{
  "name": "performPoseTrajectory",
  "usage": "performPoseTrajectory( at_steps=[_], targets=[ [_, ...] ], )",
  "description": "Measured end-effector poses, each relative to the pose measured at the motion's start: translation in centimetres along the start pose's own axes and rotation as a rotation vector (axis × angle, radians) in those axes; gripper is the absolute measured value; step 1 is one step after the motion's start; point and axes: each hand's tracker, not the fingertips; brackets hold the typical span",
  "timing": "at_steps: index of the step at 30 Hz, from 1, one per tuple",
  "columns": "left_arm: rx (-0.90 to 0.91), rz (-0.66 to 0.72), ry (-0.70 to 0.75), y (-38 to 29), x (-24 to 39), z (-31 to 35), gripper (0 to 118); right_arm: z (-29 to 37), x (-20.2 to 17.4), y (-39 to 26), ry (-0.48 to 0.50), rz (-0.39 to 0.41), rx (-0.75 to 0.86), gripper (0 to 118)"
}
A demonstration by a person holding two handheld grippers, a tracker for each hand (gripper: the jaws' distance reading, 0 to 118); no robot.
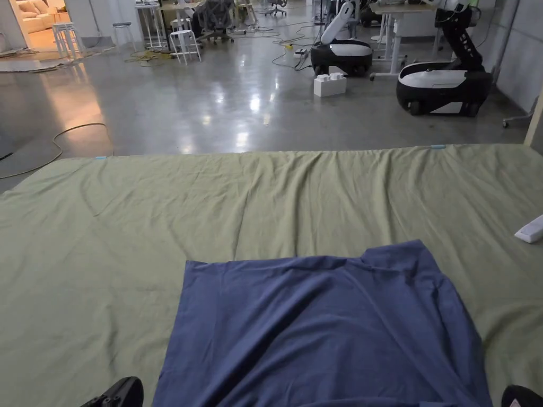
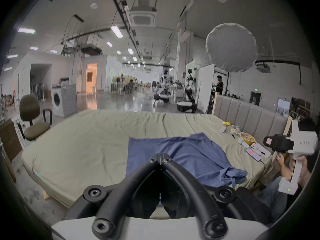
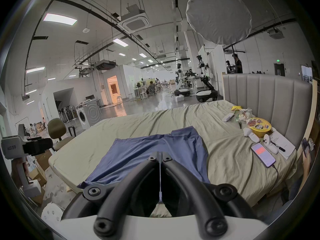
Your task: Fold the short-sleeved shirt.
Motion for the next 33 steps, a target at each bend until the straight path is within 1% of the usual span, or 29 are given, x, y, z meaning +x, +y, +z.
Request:
performPoseTrajectory(
  at_steps=[1, 3, 5, 6, 7, 8, 9, 10, 12, 13, 14, 16, 17, 19, 20, 21, 23, 25, 27, 29, 31, 33],
  targets=[
    [-0.041, 0.02, -0.008, 0.1, -0.5, -1.2, 0, -0.3, 0.2, -0.2, 0.0, -0.005, -0.008, 1],
    [-0.067, 0.064, -0.018, 0.6, -1.7, -4.1, 0, -0.8, 0.5, -0.6, -0.004, -0.016, -0.024, 1],
    [-0.131, 0.117, -0.042, 1.5, -3.3, -8.3, 0, -1.3, 0.9, -1.0, -0.014, -0.028, -0.045, 1],
    [-0.14, 0.139, -0.025, 2.0, -4.1, -10.4, 7, -1.6, 1.1, -1.2, -0.019, -0.038, -0.056, 1],
    [-0.143, 0.161, -0.019, 2.4, -5.0, -13.0, 17, -1.8, 1.4, -1.5, -0.023, -0.047, -0.068, 1],
    [-0.132, 0.162, -0.012, 2.8, -5.8, -15.5, 19, -2.1, 1.7, -1.7, -0.029, -0.059, -0.077, 1],
    [-0.146, 0.166, -0.01, 3.5, -6.5, -18.1, 20, -2.5, 1.8, -1.7, -0.034, -0.07, -0.094, 1],
    [-0.192, 0.17, -0.037, 4.1, -7.3, -21.1, 22, -2.9, 2.2, -2.0, -0.04, -0.076, -0.119, 1],
    [-0.244, 0.174, -0.041, 5.1, -8.6, -26.9, 58, -3.9, 2.7, -2.5, -0.06, -0.076, -0.157, 1],
    [-0.311, 0.173, -0.015, 5.6, -9.2, -30.3, 58, -4.5, 3.0, -2.8, -0.063, -0.079, -0.179, 1],
    [-0.354, 0.139, 0.012, 5.6, -9.8, -33.6, 65, -5.1, 3.3, -3.0, -0.07, -0.087, -0.204, 1],
    [-0.445, 0.135, 0.053, 5.1, -11.3, -39.6, 84, -6.4, 3.9, -3.5, -0.065, -0.101, -0.248, 1],
    [-0.473, 0.155, 0.09, 4.6, -12.1, -42.4, 84, -7.0, 4.3, -3.9, -0.066, -0.103, -0.268, 1],
    [-0.521, 0.264, 0.107, 3.5, -14.2, -46.9, 84, -8.1, 4.7, -4.3, -0.078, -0.093, -0.281, 1],
    [-0.506, 0.305, 0.157, 2.9, -15.0, -48.6, 84, -8.7, 4.8, -4.5, -0.088, -0.092, -0.297, 1],
    [-0.521, 0.317, 0.195, 2.5, -15.5, -50.0, 84, -9.3, 4.9, -4.7, -0.098, -0.1, -0.317, 1],
    [-0.564, 0.264, 0.203, 1.4, -16.1, -52.4, 84, -10.0, 5.1, -5.0, -0.105, -0.112, -0.334, 1],
    [-0.608, 0.175, 0.205, 0.3, -15.8, -53.9, 83, -10.3, 5.3, -5.3, -0.109, -0.121, -0.354, 1],
    [-0.635, 0.111, 0.21, -0.9, -15.6, -54.9, 78, -10.6, 5.4, -5.5, -0.115, -0.117, -0.375, 1],
    [-0.658, 0.085, 0.217, -1.7, -14.9, -55.4, 74, -10.9, 5.3, -5.6, -0.118, -0.113, -0.395, 1],
    [-0.648, 0.006, 0.232, -1.8, -13.8, -55.1, 63, -11.2, 5.3, -5.8, -0.122, -0.104, -0.404, 1],
    [-0.675, -0.078, 0.223, -1.4, -12.7, -55.6, 41, -11.6, 5.6, -6.0, -0.122, -0.095, -0.413, 1]
  ],
)
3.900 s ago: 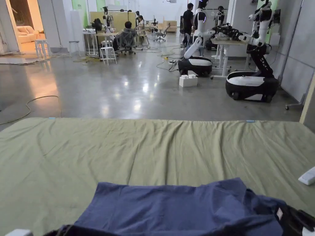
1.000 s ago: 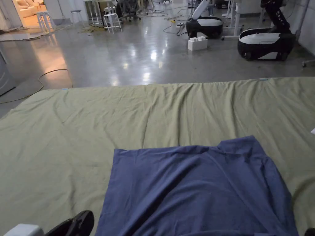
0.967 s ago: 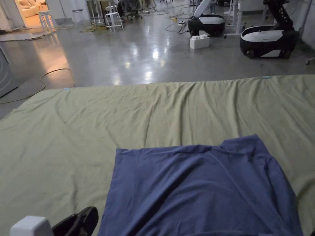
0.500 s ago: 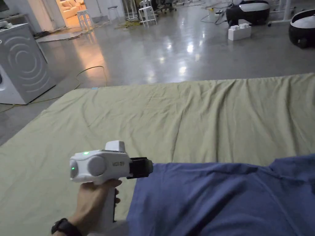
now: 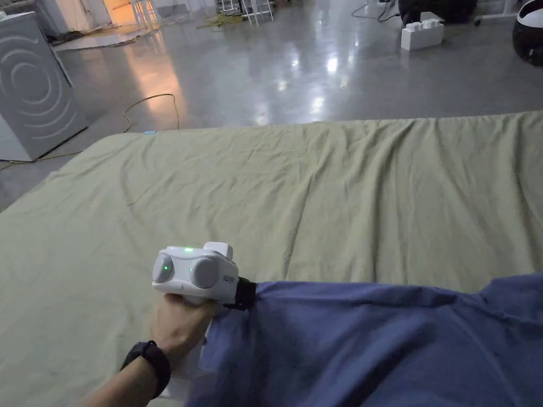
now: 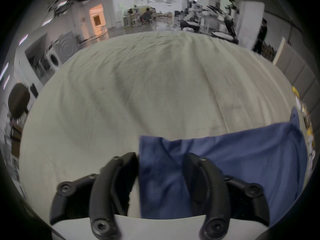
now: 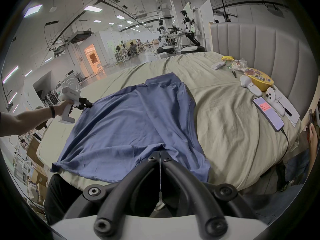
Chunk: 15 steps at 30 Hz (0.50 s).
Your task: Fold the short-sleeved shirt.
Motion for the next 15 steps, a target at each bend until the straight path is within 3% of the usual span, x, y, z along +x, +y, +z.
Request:
performPoseTrajectory(
  at_steps=[2, 5, 8, 9, 11, 12, 13, 14, 15],
  targets=[
    [-0.004, -0.091, 0.017, 0.5, 2.0, 0.3, 12, -1.0, 0.1, 0.7, 0.006, 0.004, -0.008, 1],
    [-0.036, -0.159, 0.056, 0.5, 3.8, -0.7, 8, -2.3, 0.2, 2.8, -0.003, 0.042, 0.013, 1],
    [-0.081, -0.047, -0.002, 1.0, 2.2, -1.5, 8, -4.2, 1.2, 6.9, 0.011, 0.077, 0.058, 3],
    [-0.104, 0.029, -0.028, 1.8, 1.4, -1.8, 8, -5.0, 1.6, 9.1, 0.015, 0.095, 0.103, 12],
    [-0.139, 0.045, -0.049, 2.2, 0.8, -1.9, 8, -7.9, 2.8, 13.8, 0.043, 0.111, 0.089, 17],
    [-0.138, 0.018, -0.042, 2.3, 1.4, -1.3, 8, -10.1, 3.7, 16.1, 0.043, 0.091, 0.061, 33],
    [-0.143, 0.022, -0.041, 2.3, 2.0, -0.7, 8, -12.4, 4.4, 18.1, 0.048, 0.069, 0.051, 62],
    [-0.155, 0.028, -0.037, 2.3, 2.1, -0.7, 8, -15.0, 5.1, 19.6, 0.056, 0.05, 0.006, 99],
    [-0.159, 0.035, -0.031, 2.3, 2.3, -0.7, 8, -17.9, 5.9, 21.3, 0.047, 0.03, -0.034, 110]
  ],
)
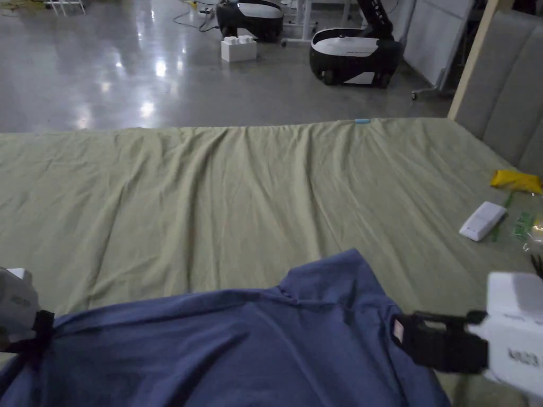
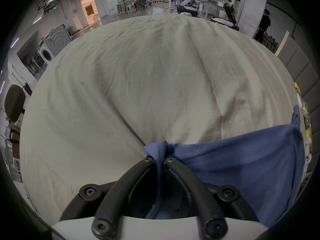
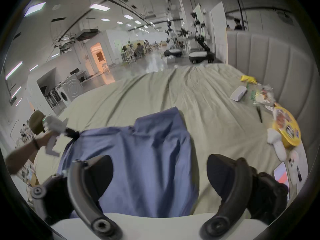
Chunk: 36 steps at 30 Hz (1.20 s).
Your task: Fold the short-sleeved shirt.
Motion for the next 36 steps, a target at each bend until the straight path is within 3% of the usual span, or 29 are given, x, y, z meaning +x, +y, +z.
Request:
performPoseTrajectory(
  at_steps=[3, 7, 11, 13, 15, 16, 18, 19, 20, 22, 24, 25, 27, 29, 36],
  targets=[
    [-0.023, -0.002, 0.002, 0.2, 0.5, 0.0, 8, -7.4, 2.3, 3.5, -0.073, 0.028, -0.091, 104],
    [-0.023, -0.035, 0.001, 0.2, 0.4, 0.0, 8, -14.7, 4.3, 5.0, -0.201, -0.02, -0.215, 96],
    [-0.001, -0.022, -0.014, 0.1, -0.3, -0.1, 7, -17.3, 3.8, 2.8, -0.215, 0.0, -0.302, 92],
    [0.009, -0.043, -0.012, -0.2, -0.1, 0.0, 7, -17.4, 2.3, 1.4, -0.19, 0.049, -0.317, 91],
    [0.017, -0.064, -0.006, 0.0, -0.1, -0.1, 7, -18.1, 1.2, 1.0, -0.26, 0.154, -0.283, 90],
    [0.014, -0.05, -0.002, -0.1, 0.0, -0.1, 7, -18.4, 1.2, 1.1, -0.251, 0.143, -0.292, 88],
    [0.026, -0.048, 0.005, -0.4, 0.0, 0.0, 7, -18.0, 1.6, 1.8, -0.245, 0.056, -0.297, 65],
    [0.047, -0.052, -0.001, -0.7, 0.1, 0.1, 6, -17.3, 1.6, 2.1, -0.241, 0.068, -0.29, 39],
    [0.09, -0.084, 0.004, -1.3, 0.2, 0.5, 6, -16.6, 1.6, 2.4, -0.231, 0.08, -0.288, 4],
    [0.149, -0.122, 0.006, -2.3, 0.2, 2.1, 6, -14.8, 1.7, 2.9, -0.162, 0.08, -0.264, 4],
    [0.212, -0.089, -0.043, -3.2, -0.1, 5.0, 5, -13.3, 1.3, 2.7, -0.071, 0.026, -0.28, 4],
    [0.249, -0.08, -0.068, -3.6, -0.3, 6.8, 5, -12.0, 0.7, 2.6, -0.052, 0.047, -0.221, 4],
    [0.326, -0.046, -0.122, -4.6, -1.1, 12.0, 5, -8.1, -0.5, 3.6, -0.07, 0.049, -0.121, 4],
    [0.401, -0.046, -0.143, -5.8, -1.9, 17.5, 5, -3.6, -2.1, 4.6, -0.018, 0.08, -0.044, 4],
    [0.667, -0.007, -0.218, -11.9, -6.0, 37.5, 5, 15.8, -5.6, 8.2, -0.052, 0.177, 0.273, 4]
  ],
)
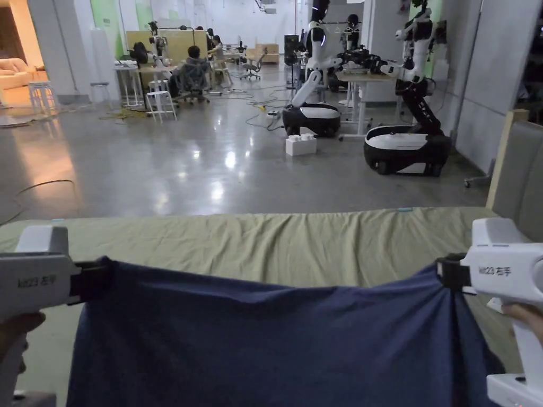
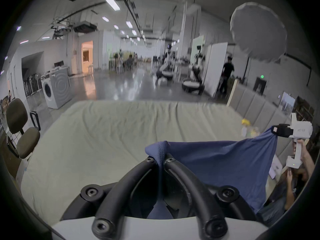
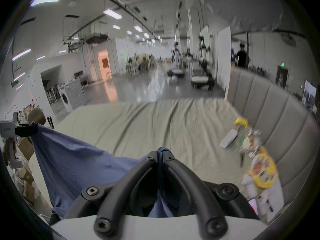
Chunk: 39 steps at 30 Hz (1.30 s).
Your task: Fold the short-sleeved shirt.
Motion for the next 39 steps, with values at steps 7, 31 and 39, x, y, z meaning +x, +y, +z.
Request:
performPoseTrajectory(
  at_steps=[7, 31, 39],
  targets=[
    [0.237, 0.045, -0.001, 4.9, 0.7, 14.4, 5, 15.1, -1.0, 5.8, -0.037, 0.061, 0.324, 4],
    [0.518, -0.018, 0.096, 15.6, 1.4, 20.7, 5, 20.2, -4.7, 21.5, -0.269, 0.195, 0.635, 4],
    [0.483, -0.037, 0.138, 17.6, 0.6, 15.5, 5, 14.9, -5.1, 22.7, -0.3, 0.241, 0.625, 4]
  ],
)
